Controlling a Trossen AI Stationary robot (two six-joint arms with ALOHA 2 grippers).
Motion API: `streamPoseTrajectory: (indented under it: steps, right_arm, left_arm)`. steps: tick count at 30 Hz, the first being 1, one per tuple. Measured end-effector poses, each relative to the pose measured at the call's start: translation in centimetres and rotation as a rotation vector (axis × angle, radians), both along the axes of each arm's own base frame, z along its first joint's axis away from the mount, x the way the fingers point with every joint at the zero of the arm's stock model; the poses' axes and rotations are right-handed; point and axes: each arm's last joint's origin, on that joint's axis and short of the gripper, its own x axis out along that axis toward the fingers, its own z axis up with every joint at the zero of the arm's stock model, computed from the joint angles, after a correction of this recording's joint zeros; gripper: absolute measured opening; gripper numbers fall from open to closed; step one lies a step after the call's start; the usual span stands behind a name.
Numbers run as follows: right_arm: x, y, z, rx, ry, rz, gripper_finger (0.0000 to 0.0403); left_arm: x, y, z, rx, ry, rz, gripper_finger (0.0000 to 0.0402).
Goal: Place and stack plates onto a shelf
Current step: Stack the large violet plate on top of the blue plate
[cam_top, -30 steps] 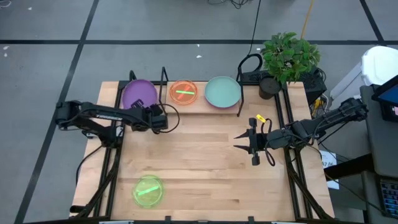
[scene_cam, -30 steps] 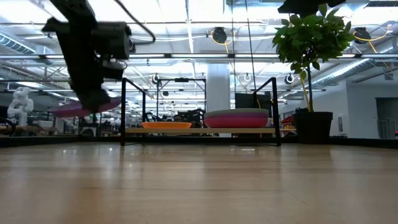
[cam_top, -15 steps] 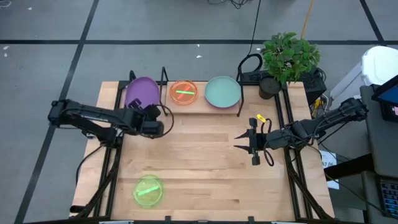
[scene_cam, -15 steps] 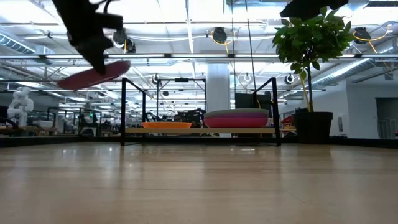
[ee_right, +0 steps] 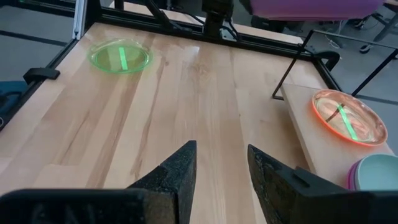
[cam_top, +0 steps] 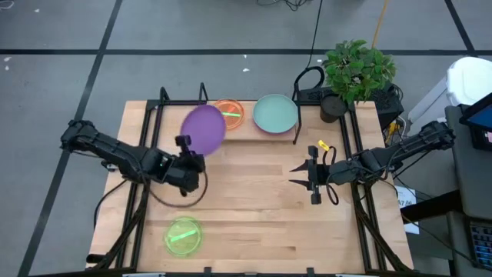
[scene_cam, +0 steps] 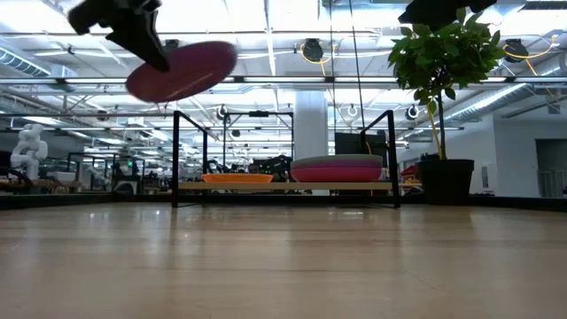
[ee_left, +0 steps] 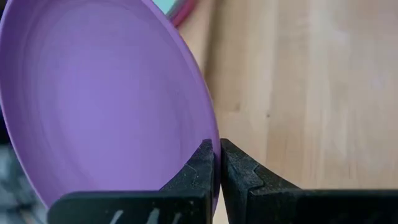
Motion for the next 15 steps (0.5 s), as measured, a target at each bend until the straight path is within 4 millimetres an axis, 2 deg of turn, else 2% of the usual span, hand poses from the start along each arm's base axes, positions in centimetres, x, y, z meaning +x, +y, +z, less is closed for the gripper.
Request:
streamPoseTrajectory:
  steps: [8,15]
  right_arm:
    - [0.4,0.2,-0.2,0.000,-0.001,0.005,0.0125]
    - [1.8,1.3,-0.1,0.153,-0.043,0.159,0.0125]
  left_arm:
    - [2.9,-3.0,-1.2,0.153,0.081,-0.360,0.0012]
    - [6.0,-4.0,-2.9,0.269,0.128,-0.561,0.0012]
